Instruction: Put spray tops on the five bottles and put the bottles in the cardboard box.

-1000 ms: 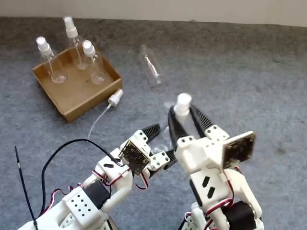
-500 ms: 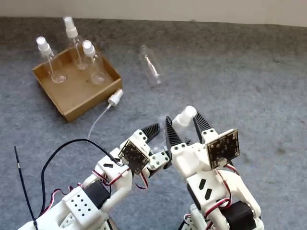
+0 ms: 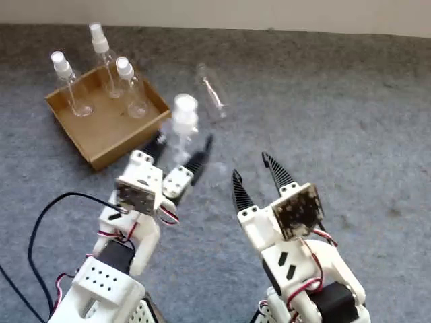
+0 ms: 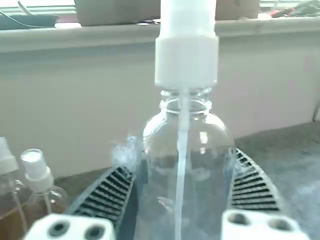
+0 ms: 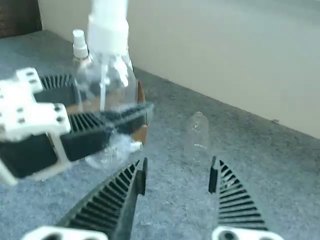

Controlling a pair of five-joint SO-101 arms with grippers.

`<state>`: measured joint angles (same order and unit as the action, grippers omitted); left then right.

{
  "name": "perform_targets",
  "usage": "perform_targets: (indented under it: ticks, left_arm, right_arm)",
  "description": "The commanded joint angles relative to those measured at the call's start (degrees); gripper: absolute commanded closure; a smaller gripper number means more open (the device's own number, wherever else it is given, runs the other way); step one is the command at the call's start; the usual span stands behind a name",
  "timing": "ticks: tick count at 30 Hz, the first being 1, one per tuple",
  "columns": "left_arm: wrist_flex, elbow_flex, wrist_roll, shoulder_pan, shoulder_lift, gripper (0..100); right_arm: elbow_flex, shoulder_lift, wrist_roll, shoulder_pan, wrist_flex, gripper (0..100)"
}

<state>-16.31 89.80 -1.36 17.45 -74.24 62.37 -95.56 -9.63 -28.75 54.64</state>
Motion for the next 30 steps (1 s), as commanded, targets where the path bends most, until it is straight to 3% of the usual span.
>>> perform_targets:
  ticks: [1, 7, 13, 15, 20, 30]
  left_arm:
    - [-3.9, -3.5, -0.7, -5.0, -1.0, 92]
    - [-3.7, -3.5, -0.7, -5.0, -1.0, 92]
    - [-3.9, -2.9, -0.5, -6.7, -1.0, 92]
    - [-4.0, -1.9, -0.5, -7.7, -1.0, 92]
    - [-4.0, -1.5, -0.5, -9.9, -1.0, 92]
    - [-3.7, -1.5, -0.5, -11.0, -1.0, 92]
  right_arm:
    - [5.4, -0.4, -0.5, -0.7, -3.0, 81.8]
    - [19.0, -0.4, -0.4, -0.7, -13.4, 82.3]
    - [30.4, -0.4, -0.4, -0.7, -25.7, 99.7]
    - [32.7, -0.4, -0.2, -0.7, -27.8, 98.8]
    - [33.9, -0.4, 8.2, -3.2, -28.2, 99.0]
    - [34.2, -0.4, 8.6, -9.2, -28.2, 99.0]
